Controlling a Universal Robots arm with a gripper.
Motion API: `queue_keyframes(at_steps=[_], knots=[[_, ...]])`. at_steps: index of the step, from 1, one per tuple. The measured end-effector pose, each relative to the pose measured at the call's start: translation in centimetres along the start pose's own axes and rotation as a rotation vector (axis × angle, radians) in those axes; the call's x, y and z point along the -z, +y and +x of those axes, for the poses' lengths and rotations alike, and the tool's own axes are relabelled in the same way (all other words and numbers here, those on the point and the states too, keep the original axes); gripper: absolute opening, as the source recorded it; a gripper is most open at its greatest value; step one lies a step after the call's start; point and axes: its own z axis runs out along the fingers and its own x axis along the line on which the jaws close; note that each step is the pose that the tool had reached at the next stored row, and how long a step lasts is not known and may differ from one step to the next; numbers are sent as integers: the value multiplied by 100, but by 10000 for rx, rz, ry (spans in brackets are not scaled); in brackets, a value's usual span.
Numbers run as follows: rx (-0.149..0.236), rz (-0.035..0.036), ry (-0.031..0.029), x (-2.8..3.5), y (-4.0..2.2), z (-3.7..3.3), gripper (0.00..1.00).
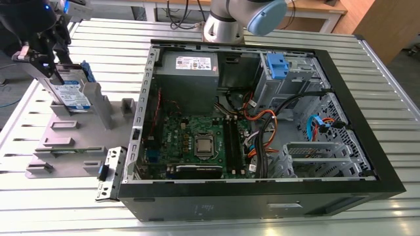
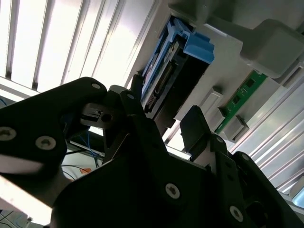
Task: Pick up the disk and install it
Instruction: 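Pick up the disk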
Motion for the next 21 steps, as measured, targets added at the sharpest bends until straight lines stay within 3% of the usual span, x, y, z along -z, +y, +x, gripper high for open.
queue_keyframes(at_steps=[4,11,17,21], knots=[[1,-3,-12,-5,1,-10,59],[4,-8,-107,-12,1,-22,59],[34,-8,-111,-12,1,-24,59],[342,-17,-99,-14,1,-24,59]])
